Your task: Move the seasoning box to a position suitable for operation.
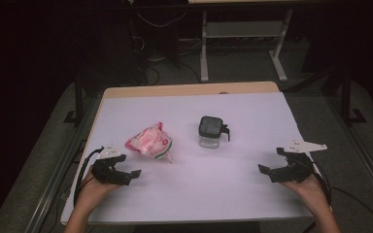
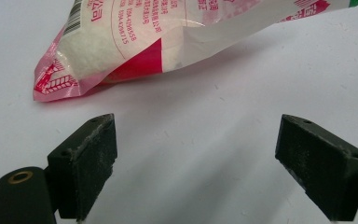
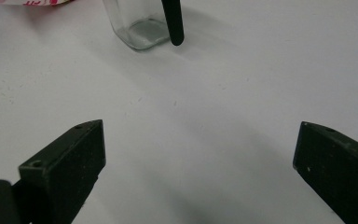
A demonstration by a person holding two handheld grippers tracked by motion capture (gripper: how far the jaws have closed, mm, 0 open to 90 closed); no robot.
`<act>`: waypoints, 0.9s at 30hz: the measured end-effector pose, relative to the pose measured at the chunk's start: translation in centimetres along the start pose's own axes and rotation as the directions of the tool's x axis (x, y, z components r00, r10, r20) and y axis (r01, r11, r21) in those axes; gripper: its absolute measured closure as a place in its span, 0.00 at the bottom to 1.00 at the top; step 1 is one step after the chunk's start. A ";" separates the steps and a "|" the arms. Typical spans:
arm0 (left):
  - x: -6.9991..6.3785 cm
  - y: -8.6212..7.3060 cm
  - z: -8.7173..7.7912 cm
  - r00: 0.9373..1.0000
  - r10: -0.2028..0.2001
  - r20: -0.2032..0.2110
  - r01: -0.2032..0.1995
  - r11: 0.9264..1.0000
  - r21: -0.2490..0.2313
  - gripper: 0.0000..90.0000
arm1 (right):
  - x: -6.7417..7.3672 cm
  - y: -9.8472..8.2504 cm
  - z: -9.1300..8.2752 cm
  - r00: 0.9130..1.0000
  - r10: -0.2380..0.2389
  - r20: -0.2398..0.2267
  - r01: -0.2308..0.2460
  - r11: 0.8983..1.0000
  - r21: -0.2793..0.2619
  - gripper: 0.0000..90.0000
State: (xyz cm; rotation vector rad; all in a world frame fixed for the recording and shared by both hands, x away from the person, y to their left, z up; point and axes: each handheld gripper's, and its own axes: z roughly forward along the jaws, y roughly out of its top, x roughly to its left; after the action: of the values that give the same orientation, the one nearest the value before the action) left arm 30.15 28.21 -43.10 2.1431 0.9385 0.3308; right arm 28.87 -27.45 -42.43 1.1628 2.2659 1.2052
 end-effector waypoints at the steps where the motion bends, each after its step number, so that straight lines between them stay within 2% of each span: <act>1: 0.0 0.1 0.0 1.000 -0.015 0.005 0.015 1.000 0.004 0.14 | 0.0 0.0 0.0 1.000 0.000 -0.001 0.000 1.000 -0.001 0.02; 3: 0.0 0.3 0.1 0.999 -0.031 0.013 0.031 1.000 -0.006 0.14 | 0.0 0.1 0.0 1.000 0.002 -0.002 -0.002 1.000 0.005 0.02; 5: 0.1 0.3 0.1 1.000 -0.017 0.020 0.017 1.000 0.005 0.14 | 0.0 0.1 -0.1 1.000 0.008 -0.006 -0.008 1.000 0.002 0.02; 10: 0.1 -0.2 0.0 1.000 -0.030 0.002 0.030 1.000 -0.006 0.14 | -0.1 0.3 0.2 1.000 0.011 -0.021 -0.010 1.000 0.018 0.02; 13: 0.1 -0.5 -0.1 1.000 -0.006 -0.002 0.006 1.000 0.008 0.14 | 0.1 0.6 0.3 1.000 -0.001 -0.027 0.002 1.000 0.028 0.02; 14: 0.0 -0.6 -0.2 1.000 -0.018 -0.003 0.018 1.000 0.008 0.14 | 0.2 0.7 0.3 1.000 -0.008 -0.022 0.009 1.000 0.029 0.02; 17: 0.1 -0.7 -0.6 1.000 -0.018 -0.007 0.018 1.000 0.005 0.14 | 0.3 1.0 0.4 1.000 -0.004 -0.027 0.005 0.999 0.034 0.02; 19: 0.2 -0.7 -0.8 0.999 -0.037 -0.006 0.037 0.999 -0.011 0.14 | 0.3 1.4 0.5 1.000 -0.010 -0.029 0.011 0.999 0.030 0.02; 21: 0.3 -0.8 -0.9 0.999 -0.040 -0.006 0.040 0.999 -0.023 0.14 | 0.5 1.8 0.6 0.999 -0.027 -0.027 0.028 0.999 0.044 0.02; 22: 0.3 -0.8 -0.9 0.999 -0.037 -0.008 0.037 0.999 -0.012 0.14 | 0.5 2.0 0.6 0.999 -0.034 -0.026 0.035 0.998 0.048 0.02; 25: 0.3 -1.0 -1.0 0.999 -0.042 -0.003 0.042 0.999 -0.015 0.14 | 0.3 2.6 0.5 0.999 -0.034 -0.035 0.035 0.998 0.048 0.02; 27: 0.3 -1.0 -1.2 0.999 -0.044 0.000 0.044 0.999 -0.018 0.14 | 0.2 2.9 0.6 0.998 -0.046 -0.038 0.048 0.997 0.055 0.05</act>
State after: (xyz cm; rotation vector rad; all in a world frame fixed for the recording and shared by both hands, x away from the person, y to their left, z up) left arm 29.26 29.54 -43.10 2.1027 0.9775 0.3163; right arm 30.55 -26.05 -40.43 1.1099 2.3549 1.1614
